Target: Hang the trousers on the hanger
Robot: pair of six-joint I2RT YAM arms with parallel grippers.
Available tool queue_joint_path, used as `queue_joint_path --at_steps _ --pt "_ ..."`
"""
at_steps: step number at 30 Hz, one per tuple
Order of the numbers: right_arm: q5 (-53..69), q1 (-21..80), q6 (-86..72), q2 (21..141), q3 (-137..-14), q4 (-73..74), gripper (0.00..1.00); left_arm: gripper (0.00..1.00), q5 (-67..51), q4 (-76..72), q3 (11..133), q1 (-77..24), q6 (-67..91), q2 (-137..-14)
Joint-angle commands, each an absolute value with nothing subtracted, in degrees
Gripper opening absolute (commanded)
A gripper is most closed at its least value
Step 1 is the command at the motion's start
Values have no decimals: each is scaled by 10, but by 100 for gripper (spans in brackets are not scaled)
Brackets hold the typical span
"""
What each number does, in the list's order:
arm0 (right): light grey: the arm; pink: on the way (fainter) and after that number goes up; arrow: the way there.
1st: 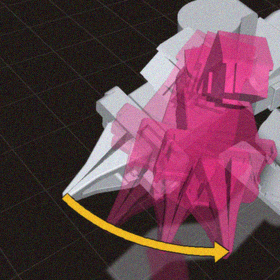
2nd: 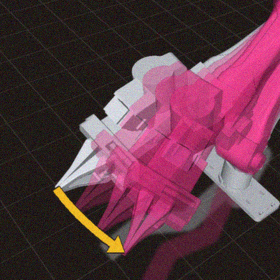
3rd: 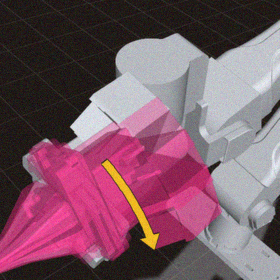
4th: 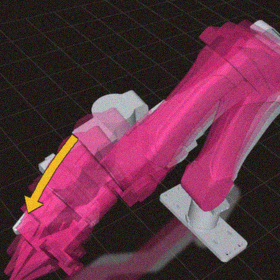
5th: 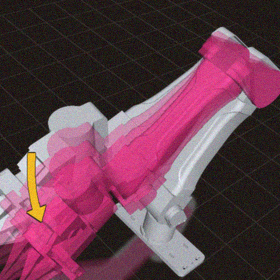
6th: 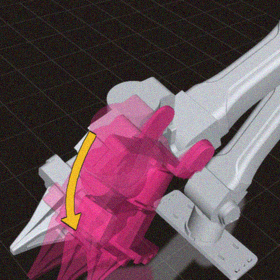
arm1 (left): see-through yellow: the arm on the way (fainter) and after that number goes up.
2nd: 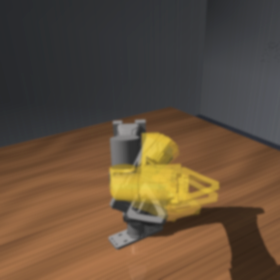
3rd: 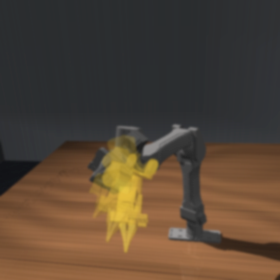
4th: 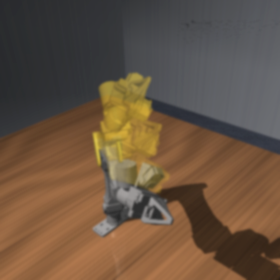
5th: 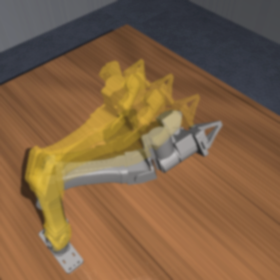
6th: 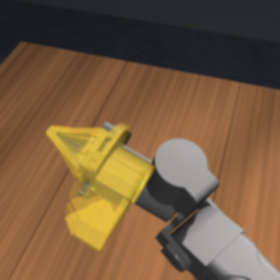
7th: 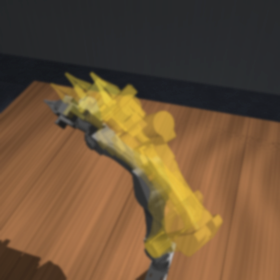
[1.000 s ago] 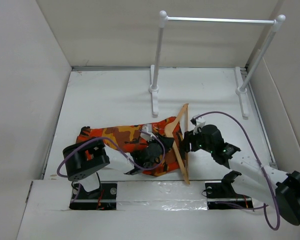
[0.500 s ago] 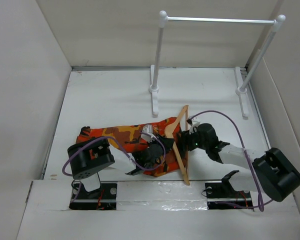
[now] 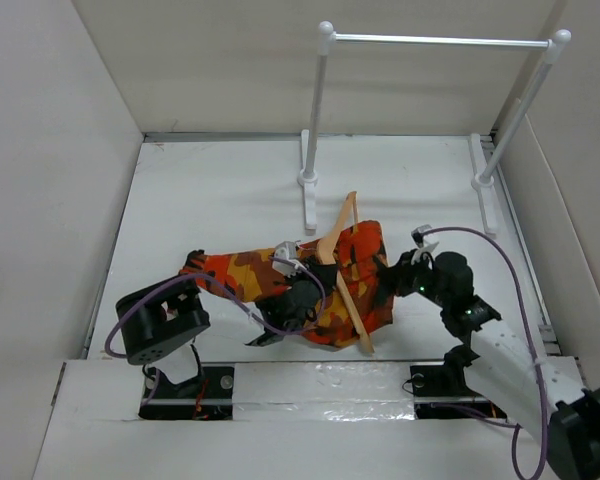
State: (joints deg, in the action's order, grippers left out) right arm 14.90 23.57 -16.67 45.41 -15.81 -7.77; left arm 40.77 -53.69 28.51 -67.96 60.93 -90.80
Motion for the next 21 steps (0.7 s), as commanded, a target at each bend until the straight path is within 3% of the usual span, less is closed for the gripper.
queue_joint_path --at_steps 1,9,17,21 --pt "131 195 -151 387 -177 -19 0 0 456 -521 287 -672 562 -868" --pt "116 82 -140 315 -213 64 0 0 455 -469 216 -672 570 -820" --pt "176 -15 -94 388 -283 66 0 0 467 -342 176 -672 543 -687" --pt "199 -15 -93 405 -271 48 0 0 458 -363 177 -672 490 -655"
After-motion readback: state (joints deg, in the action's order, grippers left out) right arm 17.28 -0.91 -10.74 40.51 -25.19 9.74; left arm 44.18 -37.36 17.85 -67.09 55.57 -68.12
